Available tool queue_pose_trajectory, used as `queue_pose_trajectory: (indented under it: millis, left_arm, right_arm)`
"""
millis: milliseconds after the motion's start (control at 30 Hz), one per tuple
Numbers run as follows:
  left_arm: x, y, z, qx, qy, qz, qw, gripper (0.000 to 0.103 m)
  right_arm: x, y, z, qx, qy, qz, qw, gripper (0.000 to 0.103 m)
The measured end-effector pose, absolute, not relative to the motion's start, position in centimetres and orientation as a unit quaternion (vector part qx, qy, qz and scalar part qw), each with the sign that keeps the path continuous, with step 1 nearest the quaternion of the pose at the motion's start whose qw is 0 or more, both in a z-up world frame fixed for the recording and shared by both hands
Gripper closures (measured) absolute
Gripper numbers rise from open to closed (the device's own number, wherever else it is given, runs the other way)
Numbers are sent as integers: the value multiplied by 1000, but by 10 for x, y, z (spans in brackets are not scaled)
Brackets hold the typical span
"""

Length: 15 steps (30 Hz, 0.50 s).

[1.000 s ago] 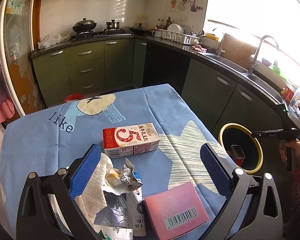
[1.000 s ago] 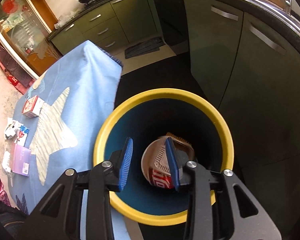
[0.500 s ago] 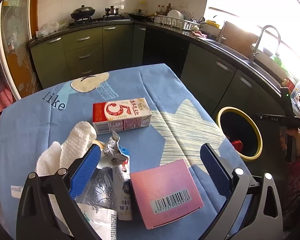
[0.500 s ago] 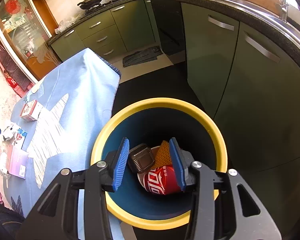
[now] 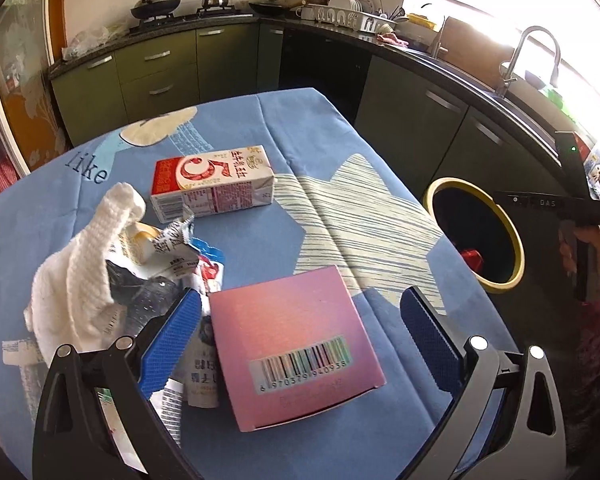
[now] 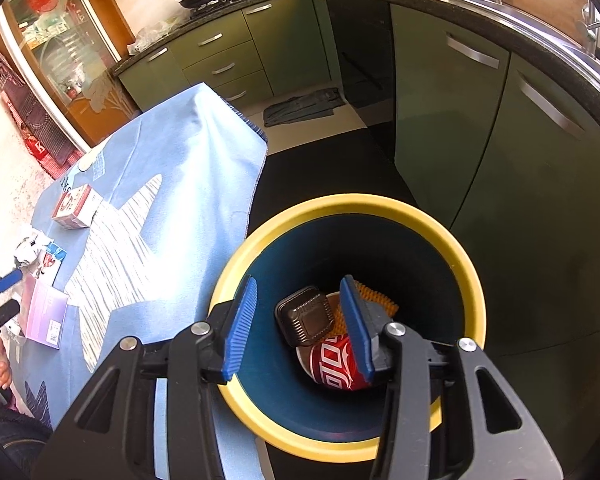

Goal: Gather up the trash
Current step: 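Grasp the pink box on the tablecloth with the left tool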

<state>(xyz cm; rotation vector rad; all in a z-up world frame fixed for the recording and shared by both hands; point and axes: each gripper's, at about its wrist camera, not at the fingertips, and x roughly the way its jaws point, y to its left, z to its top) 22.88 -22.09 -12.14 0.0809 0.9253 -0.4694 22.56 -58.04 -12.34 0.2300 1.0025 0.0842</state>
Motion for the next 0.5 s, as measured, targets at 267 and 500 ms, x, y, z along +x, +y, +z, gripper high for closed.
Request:
queue_pose_trajectory:
  millis: [267, 500]
  left_arm:
    - [230, -224, -141, 10, 489, -200, 849, 5]
    - [224, -238, -147, 51, 502, -155, 849, 5]
  right_arm:
    - [223, -576, -122, 112, 479, 50, 869, 59]
    - [207, -572, -123, 118, 480, 59, 867, 57]
